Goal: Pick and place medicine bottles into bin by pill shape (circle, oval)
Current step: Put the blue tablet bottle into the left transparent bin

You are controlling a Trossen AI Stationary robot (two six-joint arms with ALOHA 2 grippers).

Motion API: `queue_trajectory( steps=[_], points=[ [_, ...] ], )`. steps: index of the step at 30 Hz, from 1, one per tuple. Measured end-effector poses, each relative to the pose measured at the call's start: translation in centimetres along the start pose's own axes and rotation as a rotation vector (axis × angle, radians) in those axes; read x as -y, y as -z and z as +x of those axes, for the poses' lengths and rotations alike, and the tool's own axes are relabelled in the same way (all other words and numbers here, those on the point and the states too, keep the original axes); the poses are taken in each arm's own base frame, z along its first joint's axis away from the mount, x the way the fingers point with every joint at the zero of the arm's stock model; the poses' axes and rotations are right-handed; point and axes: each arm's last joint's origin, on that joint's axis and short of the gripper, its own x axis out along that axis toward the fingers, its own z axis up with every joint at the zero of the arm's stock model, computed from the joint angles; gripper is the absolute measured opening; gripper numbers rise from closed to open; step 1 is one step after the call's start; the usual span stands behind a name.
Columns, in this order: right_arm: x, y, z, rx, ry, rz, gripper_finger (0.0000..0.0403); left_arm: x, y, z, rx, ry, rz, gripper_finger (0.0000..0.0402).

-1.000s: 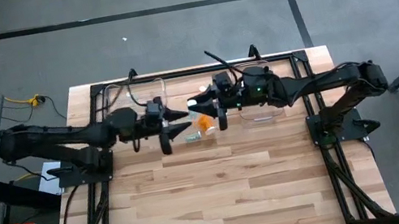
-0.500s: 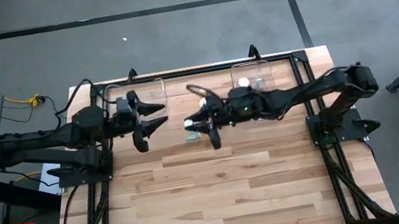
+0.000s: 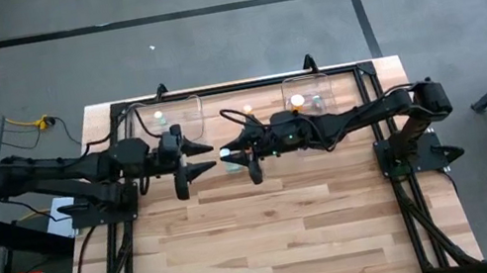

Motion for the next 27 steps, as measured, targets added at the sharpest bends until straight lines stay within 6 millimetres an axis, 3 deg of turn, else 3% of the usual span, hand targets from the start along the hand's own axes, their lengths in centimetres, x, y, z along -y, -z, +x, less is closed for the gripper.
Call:
queue_trajectory(
  steps=[10, 27],
  points=[
    [0.1, 0.0, 0.0, 0.001, 0.0, 0.001, 0.0101, 0.5, 0.7, -0.1, -0.037, 0.016, -0.018, 0.019],
    [-0.1, -0.6, 0.0, 0.058, -0.042, 0.039, 0.0101, -0.6, 6.2, 0.2, 0.007, -0.012, -0.124, 0.019]
  ],
)
